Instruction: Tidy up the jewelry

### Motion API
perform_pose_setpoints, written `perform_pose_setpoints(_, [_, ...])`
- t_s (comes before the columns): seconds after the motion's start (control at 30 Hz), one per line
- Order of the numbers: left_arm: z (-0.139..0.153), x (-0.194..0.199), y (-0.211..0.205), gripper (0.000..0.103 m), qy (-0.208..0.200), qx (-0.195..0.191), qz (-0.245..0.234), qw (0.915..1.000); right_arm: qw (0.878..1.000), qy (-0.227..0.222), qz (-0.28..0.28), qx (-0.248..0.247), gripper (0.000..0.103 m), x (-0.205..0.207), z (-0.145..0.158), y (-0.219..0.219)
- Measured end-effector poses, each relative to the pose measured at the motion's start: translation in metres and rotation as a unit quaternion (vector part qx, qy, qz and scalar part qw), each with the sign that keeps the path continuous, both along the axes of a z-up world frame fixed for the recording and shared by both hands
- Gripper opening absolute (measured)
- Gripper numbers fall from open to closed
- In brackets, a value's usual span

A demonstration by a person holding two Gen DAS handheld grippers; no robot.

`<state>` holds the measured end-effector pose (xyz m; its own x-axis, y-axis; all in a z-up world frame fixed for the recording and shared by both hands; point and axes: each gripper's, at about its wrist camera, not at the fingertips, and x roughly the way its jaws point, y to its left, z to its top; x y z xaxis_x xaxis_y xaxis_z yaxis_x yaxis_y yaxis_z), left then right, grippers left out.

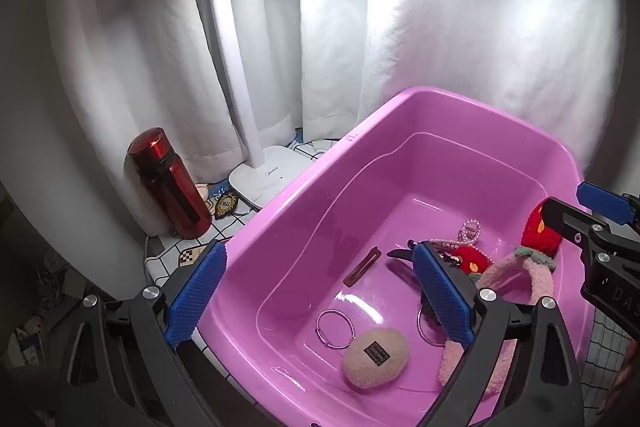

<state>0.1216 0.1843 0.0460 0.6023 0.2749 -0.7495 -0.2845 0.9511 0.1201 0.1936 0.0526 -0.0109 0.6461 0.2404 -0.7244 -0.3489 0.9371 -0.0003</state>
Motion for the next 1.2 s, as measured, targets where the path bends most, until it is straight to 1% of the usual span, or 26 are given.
perform_pose_setpoints(0.1, [0.0,-0.004,-0.001,0.095,0.01,-0.001,0.001,1.0,1.0,-0.004,-0.002,0.005,0.053,-0.01,0.002,-0.004])
perform_pose_setpoints(0.4, [0.008,-0.016,-0.003,0.095,0.011,-0.023,0.006,0.9997,1.0,-0.009,0.0,0.008,0.054,-0.034,0.002,-0.005])
perform_pose_setpoints(0.47, [0.01,-0.017,-0.003,0.096,0.014,-0.028,0.01,0.9995,1.0,-0.01,-0.002,0.006,0.056,-0.038,0.003,-0.006])
perform_pose_setpoints(0.67, [0.013,-0.021,-0.009,0.096,0.014,-0.02,0.005,0.9997,1.0,-0.012,-0.008,0.008,0.056,-0.045,0.005,-0.009])
perform_pose_setpoints(1.2, [0.02,-0.036,-0.013,0.096,0.015,-0.037,0.002,0.9992,1.0,-0.018,-0.012,0.004,0.056,-0.064,0.011,-0.012])
